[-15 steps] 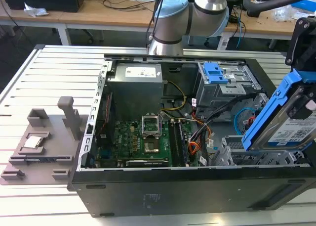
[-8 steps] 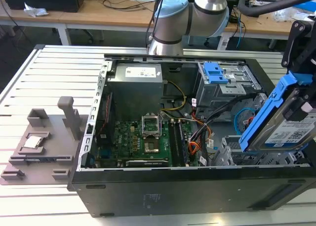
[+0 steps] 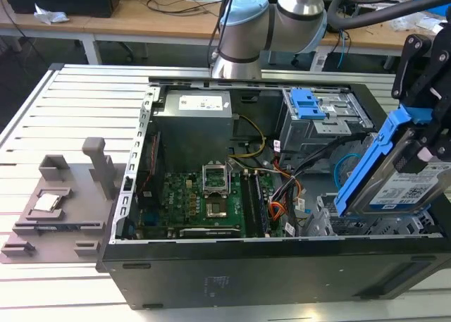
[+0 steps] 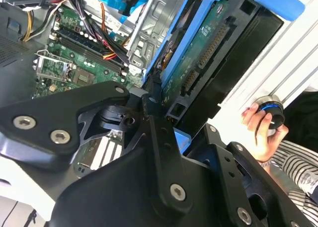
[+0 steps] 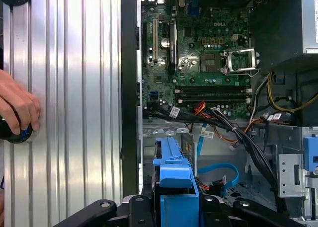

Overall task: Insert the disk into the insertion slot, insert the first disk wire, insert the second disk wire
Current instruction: 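Insert the disk into the insertion slot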

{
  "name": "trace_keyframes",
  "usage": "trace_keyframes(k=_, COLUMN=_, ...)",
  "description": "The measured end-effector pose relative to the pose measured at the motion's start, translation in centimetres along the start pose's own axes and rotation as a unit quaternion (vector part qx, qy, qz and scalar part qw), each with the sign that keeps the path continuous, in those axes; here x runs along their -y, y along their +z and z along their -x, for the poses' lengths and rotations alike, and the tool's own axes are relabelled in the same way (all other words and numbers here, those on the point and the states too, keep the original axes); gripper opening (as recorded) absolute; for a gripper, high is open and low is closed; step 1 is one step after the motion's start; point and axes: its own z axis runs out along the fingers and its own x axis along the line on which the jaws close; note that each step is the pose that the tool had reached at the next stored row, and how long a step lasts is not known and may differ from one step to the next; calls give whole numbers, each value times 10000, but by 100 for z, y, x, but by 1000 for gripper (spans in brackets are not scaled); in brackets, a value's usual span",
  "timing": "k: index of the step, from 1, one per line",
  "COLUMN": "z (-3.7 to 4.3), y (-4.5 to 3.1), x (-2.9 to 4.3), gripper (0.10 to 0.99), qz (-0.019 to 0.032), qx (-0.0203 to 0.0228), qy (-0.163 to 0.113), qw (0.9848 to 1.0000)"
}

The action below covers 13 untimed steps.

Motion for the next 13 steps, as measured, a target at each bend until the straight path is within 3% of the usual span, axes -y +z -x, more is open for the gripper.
trace_keyframes(k=4, z=72, y=3, x=-16, gripper=365, qz=0, qx=1, qy=1, qw=10000)
trace_keyframes(k=13, z=93, y=48, x=-57, gripper=365, qz=0, qx=0, qy=0, qw=10000)
